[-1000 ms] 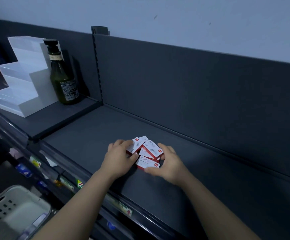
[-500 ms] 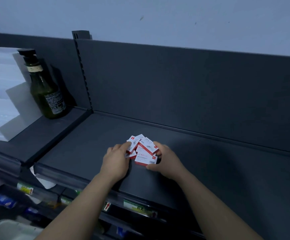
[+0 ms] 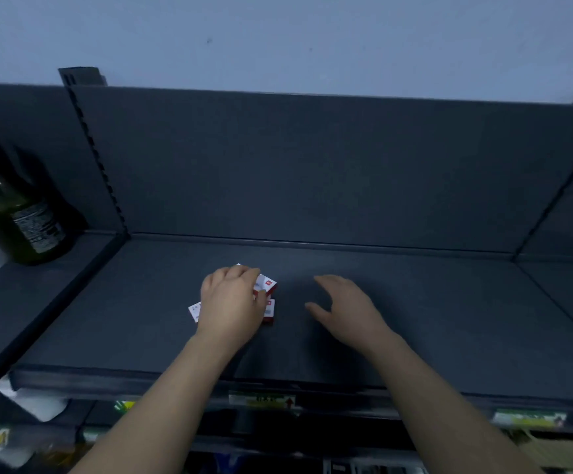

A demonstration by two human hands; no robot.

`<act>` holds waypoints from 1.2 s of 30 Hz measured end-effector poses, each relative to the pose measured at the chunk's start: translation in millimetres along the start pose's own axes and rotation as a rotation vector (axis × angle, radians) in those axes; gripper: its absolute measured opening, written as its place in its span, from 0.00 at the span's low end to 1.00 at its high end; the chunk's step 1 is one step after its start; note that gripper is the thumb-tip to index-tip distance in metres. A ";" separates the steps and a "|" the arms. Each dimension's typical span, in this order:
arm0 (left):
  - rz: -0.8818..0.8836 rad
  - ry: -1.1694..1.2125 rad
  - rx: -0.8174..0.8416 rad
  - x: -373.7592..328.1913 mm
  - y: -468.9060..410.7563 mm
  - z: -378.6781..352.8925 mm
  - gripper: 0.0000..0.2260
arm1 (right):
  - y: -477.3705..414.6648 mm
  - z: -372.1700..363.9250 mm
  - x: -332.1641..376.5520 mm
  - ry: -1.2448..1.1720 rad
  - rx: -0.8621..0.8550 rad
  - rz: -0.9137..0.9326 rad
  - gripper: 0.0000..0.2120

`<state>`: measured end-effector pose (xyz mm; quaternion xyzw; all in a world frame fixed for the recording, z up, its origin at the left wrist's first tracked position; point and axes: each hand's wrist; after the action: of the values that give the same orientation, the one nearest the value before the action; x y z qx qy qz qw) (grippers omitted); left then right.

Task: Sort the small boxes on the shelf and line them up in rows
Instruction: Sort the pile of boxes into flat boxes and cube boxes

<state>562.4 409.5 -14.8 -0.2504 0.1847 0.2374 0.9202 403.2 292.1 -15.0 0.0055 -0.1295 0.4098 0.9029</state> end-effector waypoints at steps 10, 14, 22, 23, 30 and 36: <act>-0.258 0.028 0.122 -109.9 -0.6 -41.2 0.15 | 78.3 47.0 -95.1 0.119 -0.109 -0.189 0.22; -0.350 0.054 0.139 -173.9 6.0 -66.4 0.14 | 117.6 71.3 -150.2 0.155 -0.151 -0.278 0.18; -0.454 0.092 0.218 -306.5 23.2 -127.2 0.17 | 197.1 119.2 -267.4 0.218 -0.161 -0.457 0.15; -0.464 0.090 0.224 -321.4 25.4 -135.4 0.17 | 206.2 123.7 -281.3 0.229 -0.158 -0.475 0.15; -0.545 0.105 0.310 -408.5 38.3 -192.0 0.15 | 257.9 145.5 -364.3 0.245 -0.159 -0.573 0.16; -0.589 0.141 0.406 -463.1 31.0 -232.8 0.14 | 278.5 154.1 -416.6 0.217 -0.160 -0.651 0.18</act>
<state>115.1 145.9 -1.5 -0.1206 0.2110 -0.0969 0.9652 -101.3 151.5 7.8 -0.0680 -0.0558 0.0870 0.9923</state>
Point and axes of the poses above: each hand's wrist, its own y-axis away from the middle knuckle, its own z-axis out of the back of the hand, x = y × z, and after that the axes turned 10 degrees about y, right-handed
